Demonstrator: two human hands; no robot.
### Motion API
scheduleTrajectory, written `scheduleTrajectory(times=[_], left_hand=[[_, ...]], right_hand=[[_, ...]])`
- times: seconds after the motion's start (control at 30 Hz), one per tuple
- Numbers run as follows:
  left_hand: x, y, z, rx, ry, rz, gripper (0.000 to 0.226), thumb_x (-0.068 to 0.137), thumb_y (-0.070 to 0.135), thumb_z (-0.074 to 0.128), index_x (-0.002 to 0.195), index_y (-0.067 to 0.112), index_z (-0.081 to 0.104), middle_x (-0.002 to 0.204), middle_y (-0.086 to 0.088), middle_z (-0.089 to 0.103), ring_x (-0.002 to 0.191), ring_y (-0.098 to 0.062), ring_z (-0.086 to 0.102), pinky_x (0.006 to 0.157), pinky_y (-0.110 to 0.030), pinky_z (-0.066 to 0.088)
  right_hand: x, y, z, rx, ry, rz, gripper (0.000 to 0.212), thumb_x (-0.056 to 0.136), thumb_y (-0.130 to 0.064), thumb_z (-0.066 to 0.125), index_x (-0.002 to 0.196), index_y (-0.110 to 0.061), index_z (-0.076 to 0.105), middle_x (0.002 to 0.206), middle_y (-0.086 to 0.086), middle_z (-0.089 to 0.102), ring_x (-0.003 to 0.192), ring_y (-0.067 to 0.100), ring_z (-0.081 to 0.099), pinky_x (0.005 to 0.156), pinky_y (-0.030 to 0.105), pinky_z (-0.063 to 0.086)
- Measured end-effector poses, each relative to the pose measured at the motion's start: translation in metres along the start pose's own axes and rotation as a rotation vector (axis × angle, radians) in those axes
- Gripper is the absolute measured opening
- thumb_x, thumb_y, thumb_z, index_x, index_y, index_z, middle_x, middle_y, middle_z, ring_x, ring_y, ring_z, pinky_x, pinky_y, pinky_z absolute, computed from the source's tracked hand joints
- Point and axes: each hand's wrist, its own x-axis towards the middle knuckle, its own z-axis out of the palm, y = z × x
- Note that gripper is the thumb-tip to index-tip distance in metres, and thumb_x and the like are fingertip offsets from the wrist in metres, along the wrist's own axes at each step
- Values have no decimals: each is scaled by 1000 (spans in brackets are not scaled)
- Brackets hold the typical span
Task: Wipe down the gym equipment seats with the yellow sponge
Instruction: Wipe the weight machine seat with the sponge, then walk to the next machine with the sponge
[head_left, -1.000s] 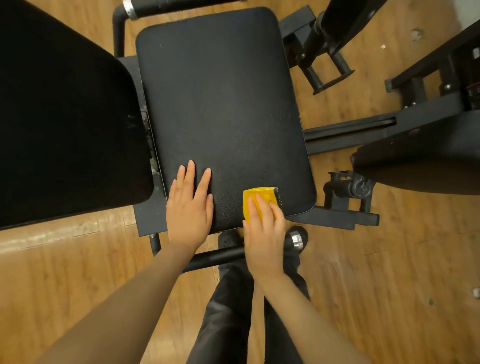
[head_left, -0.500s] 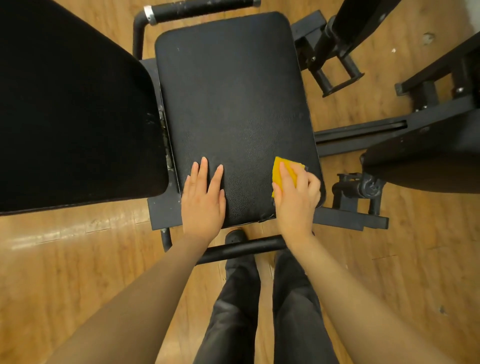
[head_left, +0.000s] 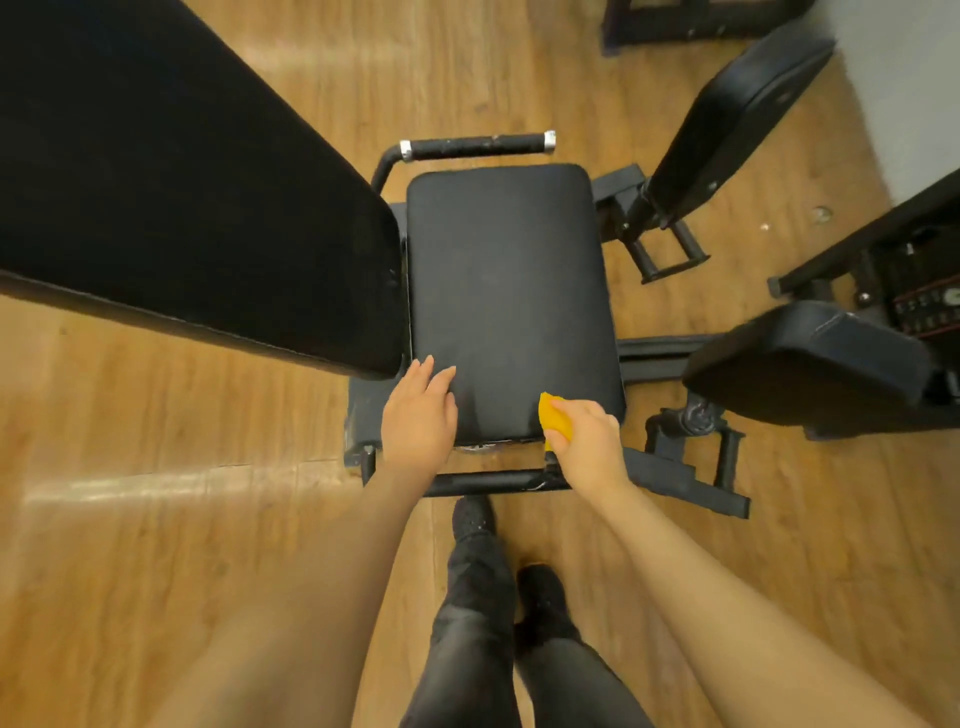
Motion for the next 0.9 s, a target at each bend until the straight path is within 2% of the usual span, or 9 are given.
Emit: scheduleTrajectory(times=[0.17,0.23,0.37,0.47,0.57,0.7,0.8,0.83,0.9], left_hand=[[-72,0,-11,-134,-41,-207,39,100,22,38,138,17,49,151,-6,37,143,-20,27,115,-37,26],[-108,-2,-10,-203,-55,-266,39,99,21,38,135,16,52,147,-7,44,139,-21,35,112,-39,32],[-190,-4,1,-384,-35,-420,34,97,18,42,128,11,56,129,-10,58,119,-26,53,97,-33,40],[-248,-11,20,-491,-29,-567,37,98,17,43,134,11,51,132,-10,57,121,-26,53,96,-30,40],[-298,-20,39,-489,-78,-683,37,98,17,43,133,12,51,124,-14,62,115,-31,57,90,-31,42],[-337,-57,47,-507,-176,-784,35,96,17,46,129,11,56,128,-14,61,119,-30,55,96,-33,42],[-358,-91,49,-524,-208,-823,32,95,15,48,124,9,60,128,-12,61,120,-29,55,98,-33,41],[-366,-101,51,-520,-221,-825,31,94,14,49,122,8,61,127,-12,61,119,-28,55,98,-33,41],[-382,-126,53,-521,-238,-837,29,93,12,50,118,9,64,125,-11,62,117,-28,56,97,-33,41]], right_hand=[[-34,9,-14,-54,-78,-52,42,94,-21,52,136,-20,49,134,9,48,116,34,42,97,36,35],[-58,15,-16,-96,-106,-61,41,94,-23,53,134,-19,51,132,11,50,117,35,44,98,37,34],[-107,33,-9,-154,-223,-83,37,91,-24,57,127,-14,57,124,14,59,113,35,52,99,40,40],[-140,47,-3,-154,-311,-100,38,89,-24,60,126,-17,58,121,10,63,110,30,58,96,33,45],[-167,55,2,-227,-402,-119,39,90,-26,60,128,-18,57,124,8,62,113,27,58,92,28,42],[-182,57,15,-306,-476,-133,40,90,-28,60,129,-18,56,129,7,59,117,25,55,92,28,42],[-187,48,28,-294,-512,-121,33,92,-22,57,124,-13,58,118,8,65,106,21,62,69,16,36],[-189,41,33,-301,-514,-124,33,92,-22,57,125,-13,58,117,7,66,104,20,63,69,16,37],[-192,23,47,-341,-513,-138,35,92,-24,58,126,-15,57,119,5,65,106,19,62,80,23,42]])
